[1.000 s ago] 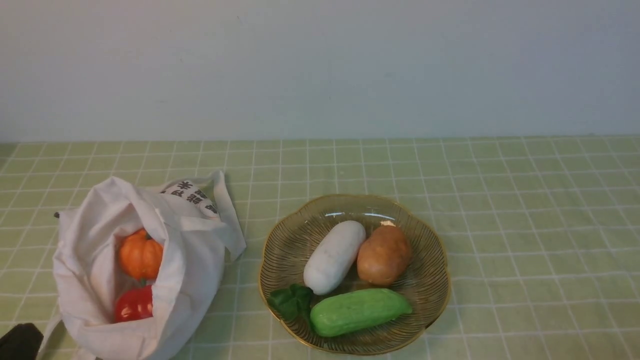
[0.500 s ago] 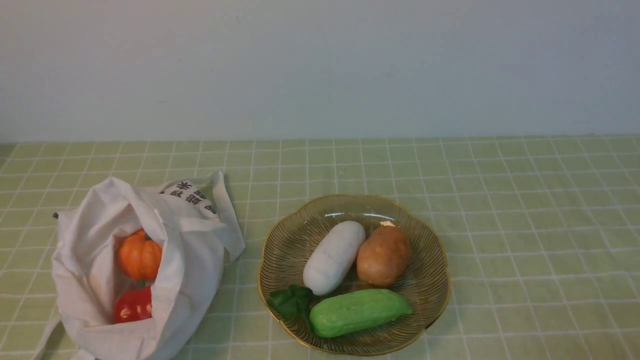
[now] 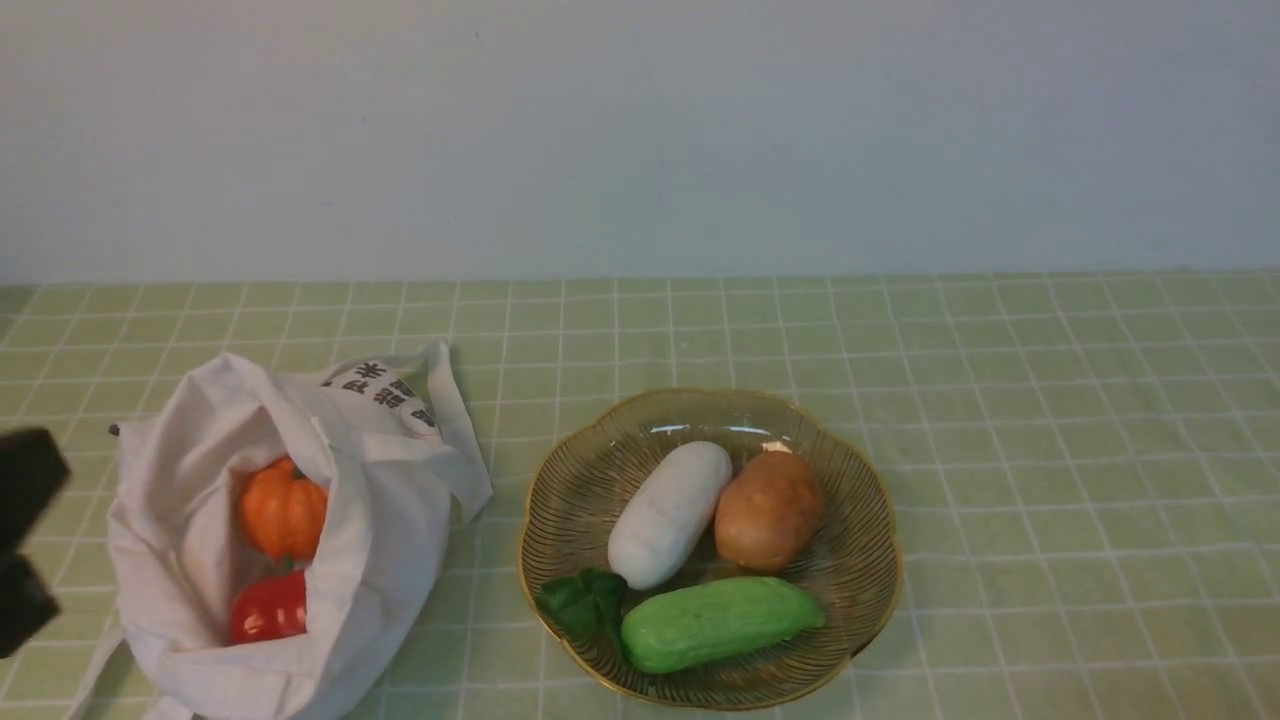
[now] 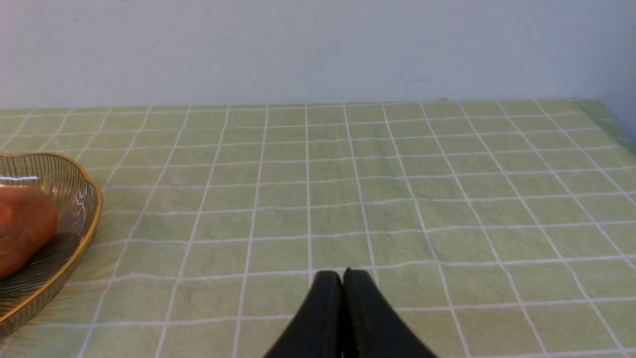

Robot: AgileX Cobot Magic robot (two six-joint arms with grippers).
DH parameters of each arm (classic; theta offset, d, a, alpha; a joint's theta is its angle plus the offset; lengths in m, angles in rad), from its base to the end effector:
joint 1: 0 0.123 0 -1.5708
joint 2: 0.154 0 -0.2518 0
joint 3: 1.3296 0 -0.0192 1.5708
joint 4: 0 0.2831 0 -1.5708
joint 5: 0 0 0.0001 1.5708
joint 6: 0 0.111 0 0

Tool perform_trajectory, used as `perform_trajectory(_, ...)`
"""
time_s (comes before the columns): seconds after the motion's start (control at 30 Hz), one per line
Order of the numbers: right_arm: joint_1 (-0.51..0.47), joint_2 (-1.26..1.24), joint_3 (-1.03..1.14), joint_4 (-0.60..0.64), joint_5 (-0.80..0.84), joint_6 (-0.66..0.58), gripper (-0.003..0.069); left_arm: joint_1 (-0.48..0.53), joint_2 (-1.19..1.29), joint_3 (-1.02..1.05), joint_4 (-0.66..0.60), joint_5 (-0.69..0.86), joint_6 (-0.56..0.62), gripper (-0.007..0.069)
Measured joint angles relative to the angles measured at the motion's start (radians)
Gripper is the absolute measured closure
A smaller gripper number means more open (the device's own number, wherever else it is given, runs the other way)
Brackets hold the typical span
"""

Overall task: Take vegetables from bag on green coffee tablecloth place on plate.
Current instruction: 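Reach into the bag and grasp the red bell pepper with the left gripper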

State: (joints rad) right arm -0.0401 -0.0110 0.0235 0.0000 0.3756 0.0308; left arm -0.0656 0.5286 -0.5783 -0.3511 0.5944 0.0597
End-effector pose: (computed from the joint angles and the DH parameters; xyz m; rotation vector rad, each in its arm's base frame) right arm 0.1375 -0.0055 0.1662 0.0663 1.8705 -0.0064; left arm 0.1797 -0.0333 0.2941 -0.0448 2.0113 -0.3861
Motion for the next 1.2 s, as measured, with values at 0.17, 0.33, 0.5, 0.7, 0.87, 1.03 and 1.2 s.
perform_trajectory(0.17, 0.0, 0.0, 0.0, 0.0, 0.0, 0.0, 0.0675, 0.0, 0.277, -0.102, 0.029, 0.228, 0.001, 0.0629)
perform_trajectory(0.33, 0.0, 0.0, 0.0, 0.0, 0.0, 0.0, 0.0675, 0.0, 0.497, -0.176, 0.058, 0.286, 0.001, 0.0629)
perform_trajectory(0.5, 0.0, 0.0, 0.0, 0.0, 0.0, 0.0, 0.0675, 0.0, 0.676, -0.262, 0.144, 0.293, 0.001, 0.0629)
perform_trajectory(0.7, 0.0, 0.0, 0.0, 0.0, 0.0, 0.0, 0.0675, 0.0, 0.809, -0.301, 0.216, 0.269, 0.001, 0.0567)
perform_trajectory(0.87, 0.0, 0.0, 0.0, 0.0, 0.0, 0.0, 0.0675, 0.0, 0.912, -0.304, 0.221, 0.208, 0.001, 0.041)
perform_trajectory(1.03, 0.0, 0.0, 0.0, 0.0, 0.0, 0.0, 0.0675, 0.0, 0.975, -0.307, 0.222, 0.132, 0.001, 0.0249)
perform_trajectory(1.2, 0.0, 0.0, 0.0, 0.0, 0.0, 0.0, 0.0675, 0.0, 1.034, -0.311, 0.221, 0.09, 0.001, 0.0178)
